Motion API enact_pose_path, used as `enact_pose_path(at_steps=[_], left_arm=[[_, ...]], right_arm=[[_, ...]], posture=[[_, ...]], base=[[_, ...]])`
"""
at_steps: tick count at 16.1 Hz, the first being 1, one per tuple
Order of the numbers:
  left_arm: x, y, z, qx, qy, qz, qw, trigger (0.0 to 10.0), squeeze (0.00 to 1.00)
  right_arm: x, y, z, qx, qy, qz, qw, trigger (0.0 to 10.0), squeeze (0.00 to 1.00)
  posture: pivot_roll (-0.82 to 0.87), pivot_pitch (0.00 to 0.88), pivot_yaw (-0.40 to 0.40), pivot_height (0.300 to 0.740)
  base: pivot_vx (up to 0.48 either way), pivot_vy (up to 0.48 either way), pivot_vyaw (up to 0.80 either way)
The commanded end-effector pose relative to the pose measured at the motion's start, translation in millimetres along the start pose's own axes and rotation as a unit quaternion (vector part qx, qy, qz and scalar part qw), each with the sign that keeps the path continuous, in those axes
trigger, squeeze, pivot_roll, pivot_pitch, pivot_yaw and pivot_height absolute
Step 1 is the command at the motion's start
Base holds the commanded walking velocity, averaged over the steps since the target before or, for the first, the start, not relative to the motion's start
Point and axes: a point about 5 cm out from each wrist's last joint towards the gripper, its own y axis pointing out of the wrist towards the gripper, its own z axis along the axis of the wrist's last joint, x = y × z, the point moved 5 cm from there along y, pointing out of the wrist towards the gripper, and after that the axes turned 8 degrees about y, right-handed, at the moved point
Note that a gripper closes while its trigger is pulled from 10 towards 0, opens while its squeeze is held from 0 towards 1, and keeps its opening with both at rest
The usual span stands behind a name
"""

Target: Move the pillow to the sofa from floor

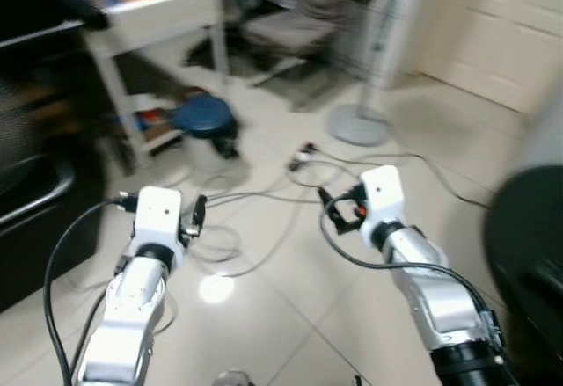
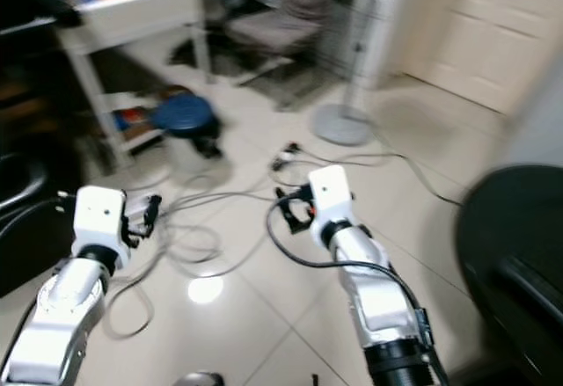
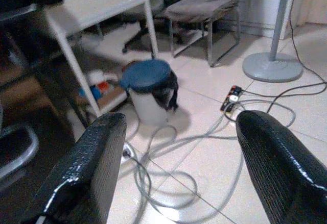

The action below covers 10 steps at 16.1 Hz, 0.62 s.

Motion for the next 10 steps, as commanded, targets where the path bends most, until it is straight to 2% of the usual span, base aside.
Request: enact_pose_path(at_steps=[1,3,6,7,8,10], left_arm=[[5.5,-2.2,-6,-0.011,-0.026,-0.019,0.999,10.0,0.0],[6.9,-1.5,-9,-0.017,-0.027,-0.022,0.999,10.0,0.0],[5.3,3.2,-7,-0.015,0.005,-0.018,1.0,10.0,0.0],[3.7,5.4,-5,-0.012,0.004,-0.016,1.0,10.0,0.0],[2.1,7.4,-3,-0.007,0.008,-0.013,1.0,10.0,0.0],[-3.3,9.9,0,-0.002,0.023,-0.001,1.0,10.0,0.0]], right_arm=[[8.1,-4.3,-12,-0.016,0.006,-0.014,1.0,10.0,0.0],[9.3,-11.2,-21,-0.025,0.019,-0.019,0.999,10.0,0.0],[11.3,-12.3,-30,-0.035,0.046,-0.036,0.998,10.0,0.0],[15.0,-11.3,-30,-0.038,0.048,-0.04,0.997,10.0,0.0],[16.1,-10.2,-32,-0.049,0.029,-0.032,0.998,10.0,0.0],[14.4,-10.5,-32,-0.056,0.025,-0.007,0.998,10.0,0.0]], posture=[[0.11,0.0,-0.015,0.74],[0.08,0.0,0.007,0.74],[0.08,0.0,0.014,0.74],[0.08,0.0,0.015,0.74],[0.08,0.0,0.014,0.74],[0.08,0.0,0.01,0.74]], base=[[0.0,0.0,0.8],[0.0,0.0,0.8],[0.0,0.0,0.8],[0.0,0.0,0.8],[0.0,0.0,0.8],[0.0,0.0,0.8]])
